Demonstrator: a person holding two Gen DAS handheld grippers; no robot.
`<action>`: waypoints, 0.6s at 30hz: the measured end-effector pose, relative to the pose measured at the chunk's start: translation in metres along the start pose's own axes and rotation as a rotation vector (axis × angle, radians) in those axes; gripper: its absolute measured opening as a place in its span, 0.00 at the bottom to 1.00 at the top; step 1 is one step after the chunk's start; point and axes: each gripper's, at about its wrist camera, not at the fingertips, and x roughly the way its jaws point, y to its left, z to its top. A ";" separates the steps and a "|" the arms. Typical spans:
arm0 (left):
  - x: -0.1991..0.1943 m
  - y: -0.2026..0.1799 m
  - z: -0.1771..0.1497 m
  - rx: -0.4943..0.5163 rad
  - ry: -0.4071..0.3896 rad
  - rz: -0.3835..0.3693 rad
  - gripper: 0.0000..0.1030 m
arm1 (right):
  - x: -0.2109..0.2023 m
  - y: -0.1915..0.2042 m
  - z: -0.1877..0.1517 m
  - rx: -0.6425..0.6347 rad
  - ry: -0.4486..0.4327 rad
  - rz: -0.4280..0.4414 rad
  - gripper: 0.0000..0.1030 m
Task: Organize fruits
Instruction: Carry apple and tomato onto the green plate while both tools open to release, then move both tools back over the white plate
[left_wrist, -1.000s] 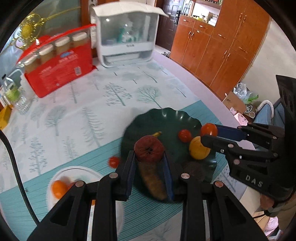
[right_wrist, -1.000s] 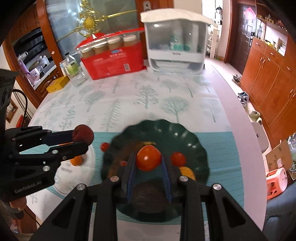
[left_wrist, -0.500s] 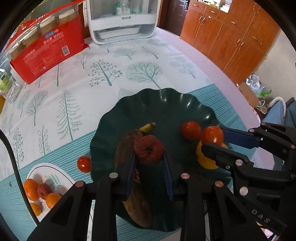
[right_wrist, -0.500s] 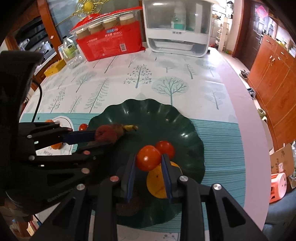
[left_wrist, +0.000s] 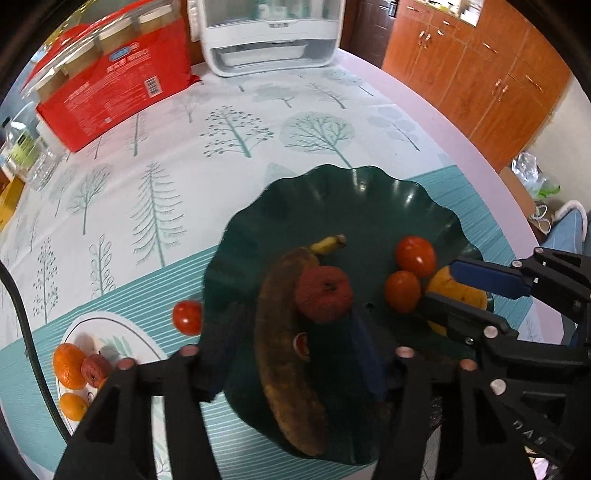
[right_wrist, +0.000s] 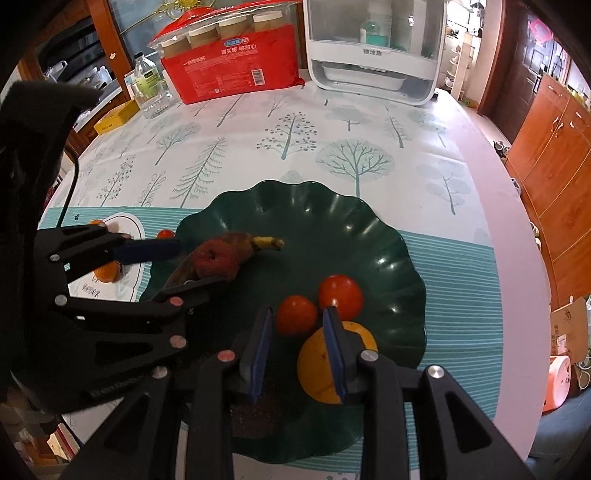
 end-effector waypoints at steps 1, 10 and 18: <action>-0.002 0.002 0.000 -0.006 -0.003 0.001 0.64 | -0.001 0.000 0.000 0.004 -0.005 -0.003 0.38; -0.020 0.010 -0.006 -0.016 -0.030 0.032 0.74 | -0.013 0.007 0.000 0.004 -0.040 -0.031 0.45; -0.038 0.018 -0.017 -0.027 -0.046 0.043 0.79 | -0.025 0.017 0.000 0.013 -0.061 -0.040 0.45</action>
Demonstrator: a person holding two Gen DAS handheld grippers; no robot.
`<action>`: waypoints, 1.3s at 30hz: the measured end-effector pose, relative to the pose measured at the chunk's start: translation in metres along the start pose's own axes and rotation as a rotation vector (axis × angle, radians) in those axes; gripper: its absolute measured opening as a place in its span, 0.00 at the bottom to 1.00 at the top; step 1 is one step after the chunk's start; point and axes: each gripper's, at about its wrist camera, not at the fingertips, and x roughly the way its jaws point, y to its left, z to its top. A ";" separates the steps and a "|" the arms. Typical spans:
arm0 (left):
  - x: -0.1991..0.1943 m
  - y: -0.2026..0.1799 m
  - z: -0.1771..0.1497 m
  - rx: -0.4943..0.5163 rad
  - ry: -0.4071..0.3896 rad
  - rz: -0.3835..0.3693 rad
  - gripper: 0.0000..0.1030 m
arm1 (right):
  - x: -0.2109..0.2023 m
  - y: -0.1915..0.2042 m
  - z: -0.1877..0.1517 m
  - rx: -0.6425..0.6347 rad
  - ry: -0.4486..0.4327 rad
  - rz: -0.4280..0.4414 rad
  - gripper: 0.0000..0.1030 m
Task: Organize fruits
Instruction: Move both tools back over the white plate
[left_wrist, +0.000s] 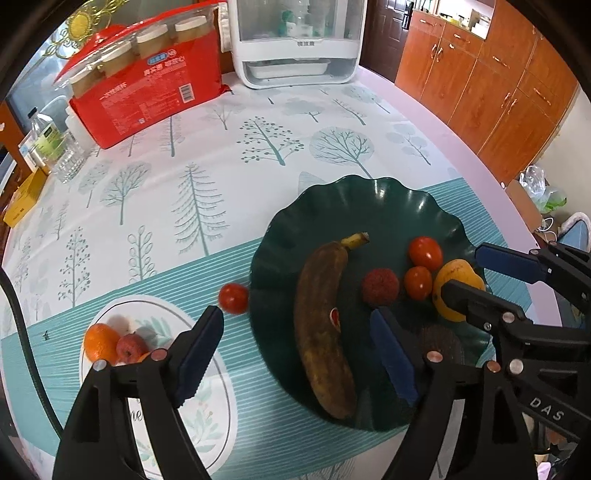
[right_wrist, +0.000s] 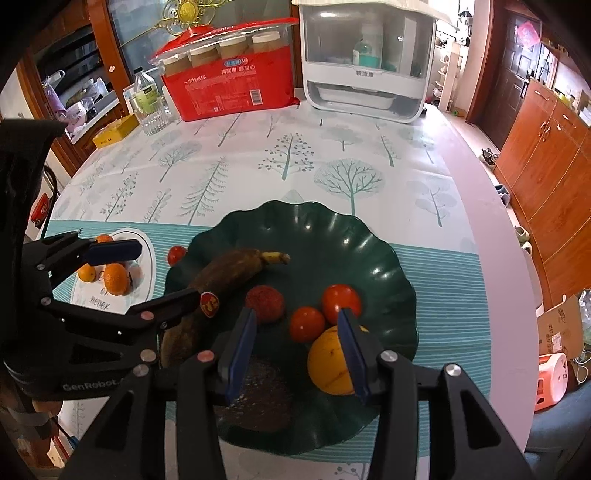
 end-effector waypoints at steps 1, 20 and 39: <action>-0.004 0.002 -0.002 -0.002 -0.002 -0.002 0.80 | -0.001 0.001 0.000 0.002 -0.002 -0.003 0.45; -0.081 0.047 -0.068 0.038 -0.003 -0.004 0.84 | -0.043 0.058 -0.029 0.106 0.002 -0.001 0.45; -0.108 0.198 -0.104 -0.111 -0.034 0.093 0.84 | -0.020 0.174 -0.010 0.097 -0.018 0.059 0.45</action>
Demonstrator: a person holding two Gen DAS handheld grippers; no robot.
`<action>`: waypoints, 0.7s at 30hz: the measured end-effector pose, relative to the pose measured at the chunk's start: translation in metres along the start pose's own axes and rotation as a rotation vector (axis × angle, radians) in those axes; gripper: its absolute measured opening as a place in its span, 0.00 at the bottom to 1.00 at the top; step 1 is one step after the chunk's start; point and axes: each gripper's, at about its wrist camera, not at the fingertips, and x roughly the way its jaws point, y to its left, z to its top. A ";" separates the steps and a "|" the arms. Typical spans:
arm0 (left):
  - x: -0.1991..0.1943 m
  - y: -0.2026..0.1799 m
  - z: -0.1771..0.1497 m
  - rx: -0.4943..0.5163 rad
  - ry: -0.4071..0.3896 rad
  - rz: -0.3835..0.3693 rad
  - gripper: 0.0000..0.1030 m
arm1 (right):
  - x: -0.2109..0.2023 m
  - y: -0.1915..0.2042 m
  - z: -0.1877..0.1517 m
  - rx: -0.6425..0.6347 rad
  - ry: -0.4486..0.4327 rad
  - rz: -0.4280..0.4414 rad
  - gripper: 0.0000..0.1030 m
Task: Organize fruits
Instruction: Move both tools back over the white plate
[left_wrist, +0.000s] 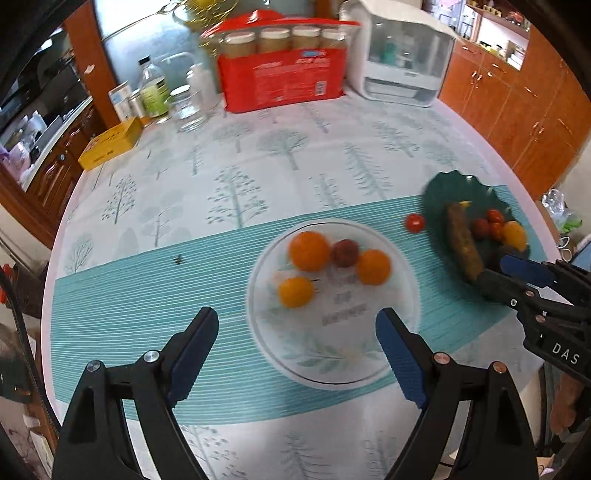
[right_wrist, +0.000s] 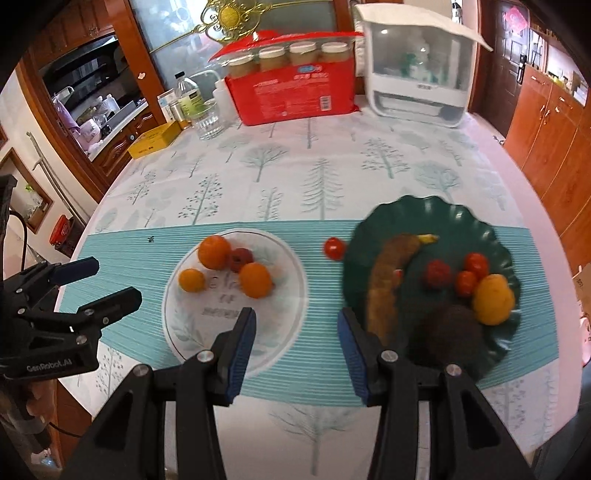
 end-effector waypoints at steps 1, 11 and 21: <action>0.004 0.004 0.000 -0.002 0.002 0.001 0.84 | 0.004 0.004 0.001 0.002 0.001 0.002 0.45; 0.062 0.025 0.003 -0.012 0.034 -0.014 0.84 | 0.056 0.024 0.007 0.037 0.032 -0.013 0.45; 0.103 0.020 0.006 0.008 0.048 -0.037 0.84 | 0.096 0.027 0.007 0.066 0.051 -0.037 0.45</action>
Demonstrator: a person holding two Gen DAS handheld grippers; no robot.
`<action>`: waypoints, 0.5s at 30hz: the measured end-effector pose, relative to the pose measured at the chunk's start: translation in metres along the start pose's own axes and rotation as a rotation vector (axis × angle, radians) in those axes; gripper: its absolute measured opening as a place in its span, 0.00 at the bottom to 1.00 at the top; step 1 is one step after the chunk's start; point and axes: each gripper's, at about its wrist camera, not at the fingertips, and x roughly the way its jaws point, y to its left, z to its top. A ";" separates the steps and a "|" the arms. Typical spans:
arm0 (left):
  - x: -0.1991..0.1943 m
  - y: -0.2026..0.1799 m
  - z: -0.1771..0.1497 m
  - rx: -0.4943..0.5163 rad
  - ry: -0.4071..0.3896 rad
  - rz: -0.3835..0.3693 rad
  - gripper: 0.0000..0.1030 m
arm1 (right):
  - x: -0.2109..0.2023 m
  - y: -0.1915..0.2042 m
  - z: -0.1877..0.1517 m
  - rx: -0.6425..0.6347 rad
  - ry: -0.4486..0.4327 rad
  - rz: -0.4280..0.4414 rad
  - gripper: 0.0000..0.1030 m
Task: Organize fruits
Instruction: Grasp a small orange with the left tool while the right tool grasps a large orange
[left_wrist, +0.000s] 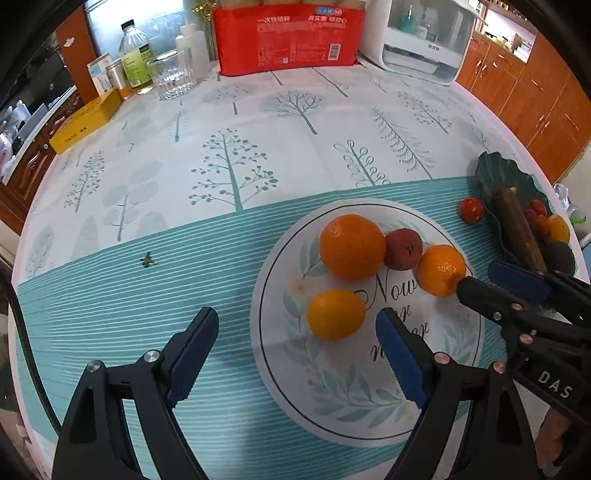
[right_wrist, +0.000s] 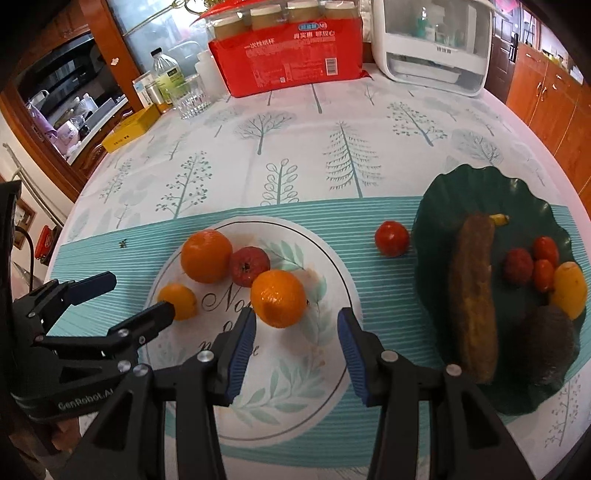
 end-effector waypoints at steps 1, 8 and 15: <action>0.002 -0.001 0.000 0.005 0.000 -0.001 0.84 | 0.003 0.000 0.001 -0.001 0.002 -0.004 0.45; 0.015 -0.005 0.002 0.028 0.003 -0.030 0.69 | 0.014 0.003 0.002 -0.009 -0.015 0.006 0.45; 0.023 -0.013 0.000 0.056 0.024 -0.074 0.44 | 0.021 0.007 0.002 -0.027 0.005 0.066 0.34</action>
